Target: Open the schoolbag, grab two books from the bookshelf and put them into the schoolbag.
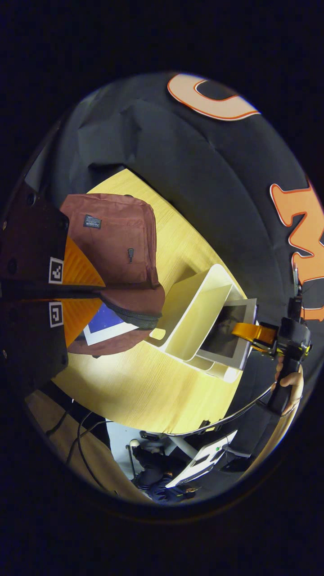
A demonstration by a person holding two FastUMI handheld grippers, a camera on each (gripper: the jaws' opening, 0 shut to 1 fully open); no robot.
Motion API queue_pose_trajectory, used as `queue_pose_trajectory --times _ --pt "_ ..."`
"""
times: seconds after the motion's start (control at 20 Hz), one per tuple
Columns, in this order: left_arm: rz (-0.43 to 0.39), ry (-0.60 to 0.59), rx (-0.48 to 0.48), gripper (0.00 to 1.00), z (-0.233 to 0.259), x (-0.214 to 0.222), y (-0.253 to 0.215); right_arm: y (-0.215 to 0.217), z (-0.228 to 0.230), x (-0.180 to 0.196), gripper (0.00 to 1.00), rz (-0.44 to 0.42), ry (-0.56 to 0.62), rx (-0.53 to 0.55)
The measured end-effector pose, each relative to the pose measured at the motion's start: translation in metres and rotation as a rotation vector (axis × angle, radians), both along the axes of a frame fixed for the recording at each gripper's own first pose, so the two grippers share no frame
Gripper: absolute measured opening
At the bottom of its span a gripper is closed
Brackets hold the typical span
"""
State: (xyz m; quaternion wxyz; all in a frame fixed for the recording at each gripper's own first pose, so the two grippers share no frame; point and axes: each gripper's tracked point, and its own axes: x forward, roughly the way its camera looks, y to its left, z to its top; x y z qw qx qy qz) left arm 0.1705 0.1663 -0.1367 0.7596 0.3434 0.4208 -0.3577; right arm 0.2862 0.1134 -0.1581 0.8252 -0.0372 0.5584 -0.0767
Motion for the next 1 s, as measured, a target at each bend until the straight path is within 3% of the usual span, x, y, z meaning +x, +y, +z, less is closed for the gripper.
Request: queue_pose_trajectory --times 0.4,0.7,1.0 --pt "-0.008 0.005 -0.006 0.01 -0.005 -0.002 0.002 0.006 0.084 -0.044 0.28 0.007 -0.169 -0.005" --pt "0.008 -0.004 -0.027 0.0 -0.005 0.003 0.011 0.024 0.147 -0.106 0.28 0.024 -0.321 0.093" --pt "0.018 -0.022 -0.03 0.01 -0.001 0.013 0.016 0.064 0.13 -0.162 0.28 -0.018 -0.417 0.381"
